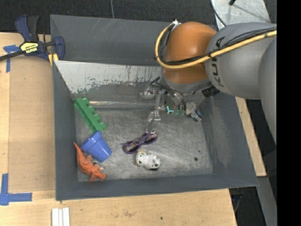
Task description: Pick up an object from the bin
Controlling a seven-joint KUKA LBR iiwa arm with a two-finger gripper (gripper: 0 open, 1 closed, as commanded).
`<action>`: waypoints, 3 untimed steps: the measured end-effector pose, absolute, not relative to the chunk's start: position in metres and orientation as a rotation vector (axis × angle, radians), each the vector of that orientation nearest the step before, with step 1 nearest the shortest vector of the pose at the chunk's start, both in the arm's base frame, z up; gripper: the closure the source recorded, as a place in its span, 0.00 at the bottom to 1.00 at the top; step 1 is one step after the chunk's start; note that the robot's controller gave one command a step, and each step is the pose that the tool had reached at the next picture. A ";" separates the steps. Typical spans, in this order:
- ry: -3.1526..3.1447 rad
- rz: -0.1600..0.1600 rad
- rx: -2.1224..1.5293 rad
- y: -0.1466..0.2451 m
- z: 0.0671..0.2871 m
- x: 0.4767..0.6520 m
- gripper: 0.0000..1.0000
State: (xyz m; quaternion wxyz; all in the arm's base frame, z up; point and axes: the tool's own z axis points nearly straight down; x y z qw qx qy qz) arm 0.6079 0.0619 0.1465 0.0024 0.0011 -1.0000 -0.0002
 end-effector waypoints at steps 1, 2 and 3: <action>-3.145 -0.001 0.001 0.062 0.151 0.610 0.00; -3.134 0.001 0.339 0.067 0.101 0.583 0.00; -3.096 0.000 0.536 0.066 0.119 0.573 0.00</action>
Offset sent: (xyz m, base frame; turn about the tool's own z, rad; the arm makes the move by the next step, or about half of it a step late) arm -0.0426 0.0080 -0.0765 -0.3233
